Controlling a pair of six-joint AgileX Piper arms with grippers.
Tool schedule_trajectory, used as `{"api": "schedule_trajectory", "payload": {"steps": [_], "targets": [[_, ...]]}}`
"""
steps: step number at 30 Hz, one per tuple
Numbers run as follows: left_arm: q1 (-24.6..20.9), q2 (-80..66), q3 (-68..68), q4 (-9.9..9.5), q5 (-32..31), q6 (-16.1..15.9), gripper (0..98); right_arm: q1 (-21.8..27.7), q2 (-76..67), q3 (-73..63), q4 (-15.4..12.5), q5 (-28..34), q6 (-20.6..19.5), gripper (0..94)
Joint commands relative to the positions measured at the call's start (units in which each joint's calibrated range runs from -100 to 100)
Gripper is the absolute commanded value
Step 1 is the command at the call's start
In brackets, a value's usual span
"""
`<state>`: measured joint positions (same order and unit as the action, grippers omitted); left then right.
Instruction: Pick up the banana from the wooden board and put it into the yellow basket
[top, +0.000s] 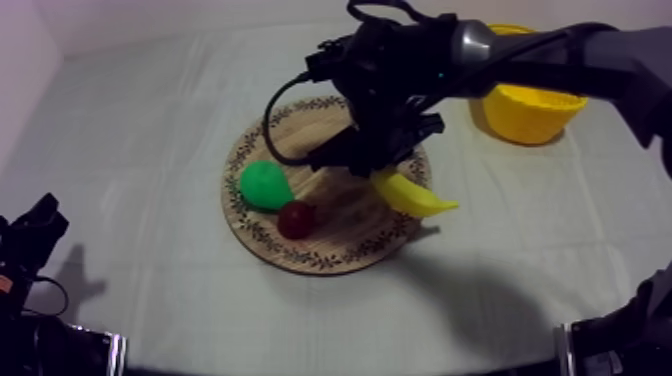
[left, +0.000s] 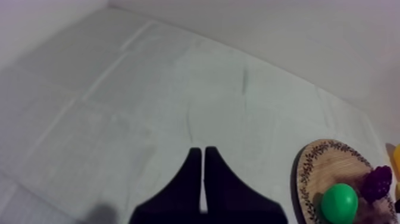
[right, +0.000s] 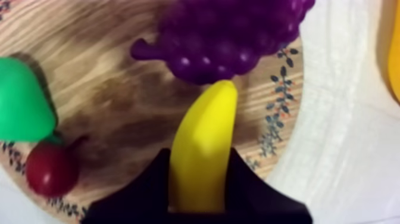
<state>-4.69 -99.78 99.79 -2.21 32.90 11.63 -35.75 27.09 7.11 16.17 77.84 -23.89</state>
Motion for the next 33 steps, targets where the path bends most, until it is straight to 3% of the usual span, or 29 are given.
{"api": "schedule_trajectory", "payload": {"steps": [1, 12, 33], "targets": [[0.0, 0.0, 0.0, 0.03, 0.0, 0.0, 0.1, -0.4, -3.5, 0.9, 0.5, 0.5, 0.1, 17.1], [0.0, 0.0, 0.0, 0.03, 0.0, 0.0, 0.1, 1.0, -14.2, -0.3, 5.1, 3.2, 0.2, 17.3], [0.0, 0.0, 0.0, 0.03, 0.0, 0.0, 0.1, 12.8, -21.1, -5.1, 13.3, 1.4, 1.6, 17.4]]}}
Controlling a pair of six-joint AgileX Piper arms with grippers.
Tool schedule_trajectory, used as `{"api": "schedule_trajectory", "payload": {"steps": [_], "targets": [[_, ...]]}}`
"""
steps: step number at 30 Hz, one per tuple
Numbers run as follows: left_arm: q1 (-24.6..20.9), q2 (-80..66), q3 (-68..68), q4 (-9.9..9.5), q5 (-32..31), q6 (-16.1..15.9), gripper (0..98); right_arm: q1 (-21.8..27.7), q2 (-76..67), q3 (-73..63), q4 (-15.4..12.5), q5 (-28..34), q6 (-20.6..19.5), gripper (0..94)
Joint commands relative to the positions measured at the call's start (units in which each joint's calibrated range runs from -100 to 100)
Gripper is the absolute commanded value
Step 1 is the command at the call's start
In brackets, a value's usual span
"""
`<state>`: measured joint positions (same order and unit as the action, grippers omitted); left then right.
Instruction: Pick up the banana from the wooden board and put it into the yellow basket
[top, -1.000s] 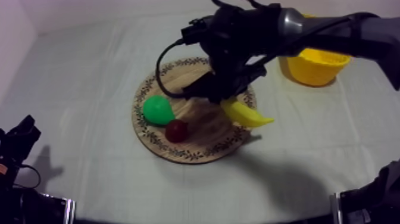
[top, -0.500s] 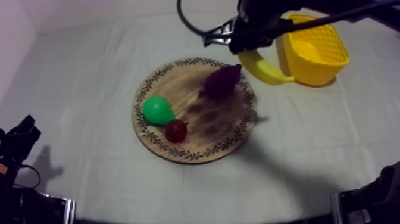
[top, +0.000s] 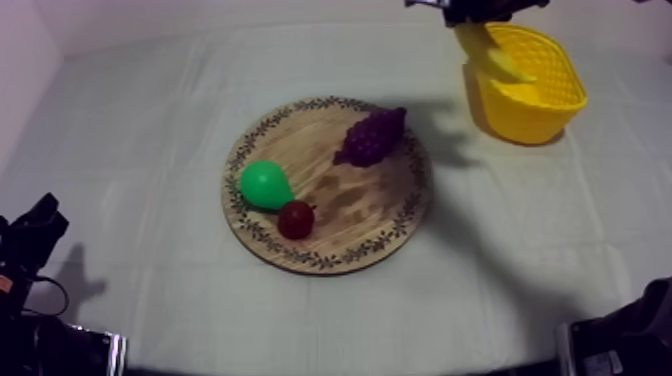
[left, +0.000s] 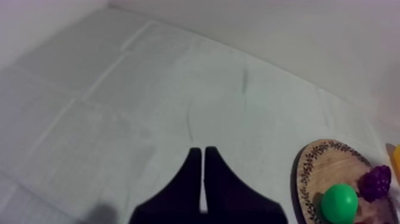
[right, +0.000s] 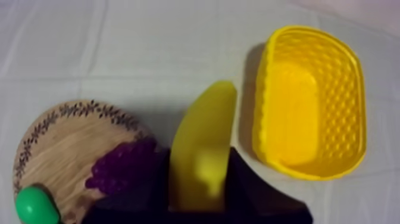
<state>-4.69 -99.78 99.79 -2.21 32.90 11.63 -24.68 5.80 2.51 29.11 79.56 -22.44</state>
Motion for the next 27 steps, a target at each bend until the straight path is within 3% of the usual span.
{"api": "schedule_trajectory", "payload": {"steps": [1, 14, 27], "targets": [[0.0, 0.0, 0.0, 0.03, 0.0, 0.0, 0.1, 2.6, 0.4, -1.3, 0.6, -0.7, 0.3, 17.4], [0.0, 0.0, 0.0, 0.03, 0.0, 0.0, 0.1, 13.6, 8.2, -8.8, 2.3, -5.4, 1.2, 17.4], [0.0, 0.0, 0.0, 0.03, 0.0, 0.0, 0.1, 18.1, 16.5, -7.0, 4.0, -9.8, -1.0, 19.9]]}}
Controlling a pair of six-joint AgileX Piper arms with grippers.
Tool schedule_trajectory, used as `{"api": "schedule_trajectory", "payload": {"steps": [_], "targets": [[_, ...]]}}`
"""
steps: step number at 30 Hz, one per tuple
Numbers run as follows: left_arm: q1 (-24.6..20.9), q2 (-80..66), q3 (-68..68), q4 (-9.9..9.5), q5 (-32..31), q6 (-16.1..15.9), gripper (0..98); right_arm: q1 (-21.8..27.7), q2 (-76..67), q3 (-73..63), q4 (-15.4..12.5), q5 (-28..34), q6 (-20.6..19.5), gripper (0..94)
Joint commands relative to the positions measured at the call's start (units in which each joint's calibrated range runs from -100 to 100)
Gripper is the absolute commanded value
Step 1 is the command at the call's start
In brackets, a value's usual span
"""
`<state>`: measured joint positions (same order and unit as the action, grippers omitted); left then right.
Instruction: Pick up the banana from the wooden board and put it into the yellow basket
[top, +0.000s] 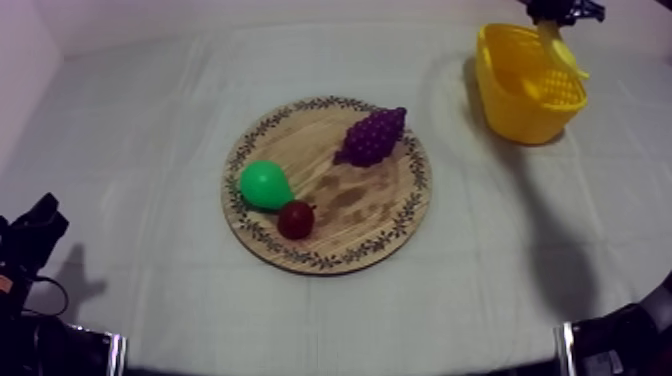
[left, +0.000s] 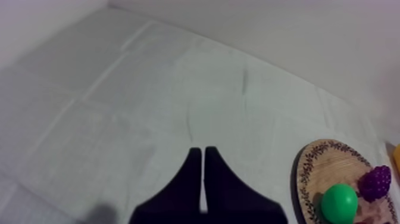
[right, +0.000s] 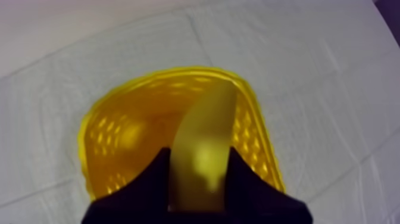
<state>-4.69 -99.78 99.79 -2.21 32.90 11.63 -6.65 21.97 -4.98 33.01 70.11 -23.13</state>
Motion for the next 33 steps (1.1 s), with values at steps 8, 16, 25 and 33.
{"api": "schedule_trajectory", "payload": {"steps": [8, 16, 25, 33], "targets": [[0.0, 0.0, 0.0, 0.03, 0.0, 0.0, 0.1, 0.9, 2.1, 3.2, -0.1, -3.6, -1.4, 58.6], [0.0, 0.0, 0.0, 0.03, 0.0, 0.0, 0.1, 1.8, -6.0, 9.4, -0.1, -9.9, -1.9, 47.6], [0.0, 0.0, 0.0, 0.03, 0.0, 0.0, 0.1, 3.7, -28.4, 28.6, -0.8, -25.4, -2.1, 22.2], [0.0, 0.0, 0.0, 0.03, 0.0, 0.0, 0.1, 6.6, -48.0, 44.2, -6.4, -38.1, 0.1, 14.9]]}}
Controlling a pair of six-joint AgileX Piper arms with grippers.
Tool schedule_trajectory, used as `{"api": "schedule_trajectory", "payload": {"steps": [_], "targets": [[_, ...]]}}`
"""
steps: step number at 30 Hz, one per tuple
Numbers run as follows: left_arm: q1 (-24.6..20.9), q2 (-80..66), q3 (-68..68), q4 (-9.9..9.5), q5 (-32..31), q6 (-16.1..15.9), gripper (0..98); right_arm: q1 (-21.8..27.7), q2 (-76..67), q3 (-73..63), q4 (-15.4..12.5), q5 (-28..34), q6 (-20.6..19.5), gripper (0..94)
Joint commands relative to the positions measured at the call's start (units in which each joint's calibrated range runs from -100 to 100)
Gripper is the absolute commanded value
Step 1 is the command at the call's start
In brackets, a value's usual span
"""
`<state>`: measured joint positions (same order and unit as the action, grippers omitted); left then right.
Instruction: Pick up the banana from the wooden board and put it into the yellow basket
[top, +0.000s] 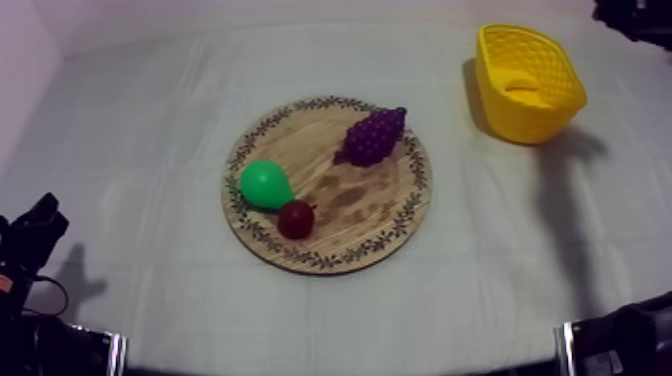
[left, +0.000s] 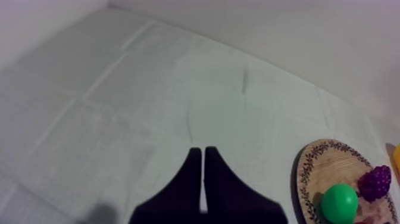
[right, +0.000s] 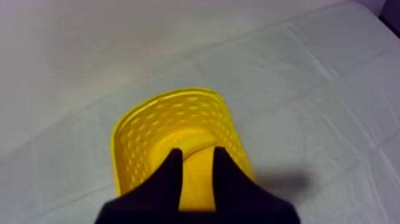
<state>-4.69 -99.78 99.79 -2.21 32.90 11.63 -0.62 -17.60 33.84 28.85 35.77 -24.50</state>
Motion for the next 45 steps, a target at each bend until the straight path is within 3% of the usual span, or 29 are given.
{"api": "schedule_trajectory", "payload": {"steps": [1, 8, 13, 16, 28, 37, 45], "targets": [[0.0, 0.0, 0.0, 0.03, 0.0, 0.0, 0.1, 1.0, -10.8, 7.4, -3.2, -5.4, 2.0, 15.3], [0.0, 0.0, 0.0, 0.03, 0.0, 0.0, 0.1, 1.9, -26.6, 23.2, -9.4, -12.1, 6.1, 17.4], [0.0, 0.0, 0.0, 0.03, 0.0, 0.0, 0.1, 1.8, -37.0, 33.1, -19.7, -13.2, 15.8, 16.7], [0.0, 0.0, 0.0, 0.03, 0.0, 0.0, 0.1, 1.4, -43.0, 40.1, -23.3, -14.7, 19.8, 16.9], [0.0, 0.0, 0.0, 0.03, 0.0, 0.0, 0.1, 0.5, -62.5, 62.8, -26.6, -15.6, 26.0, 16.4], [0.0, 0.0, 0.0, 0.03, 0.0, 0.0, 0.1, -0.3, -70.6, 65.7, -32.9, -8.1, 32.5, 5.5], [0.0, 0.0, 0.0, 0.03, 0.0, 0.0, 0.1, -0.8, -76.0, 65.8, -31.0, 0.2, 29.6, 0.8]]}}
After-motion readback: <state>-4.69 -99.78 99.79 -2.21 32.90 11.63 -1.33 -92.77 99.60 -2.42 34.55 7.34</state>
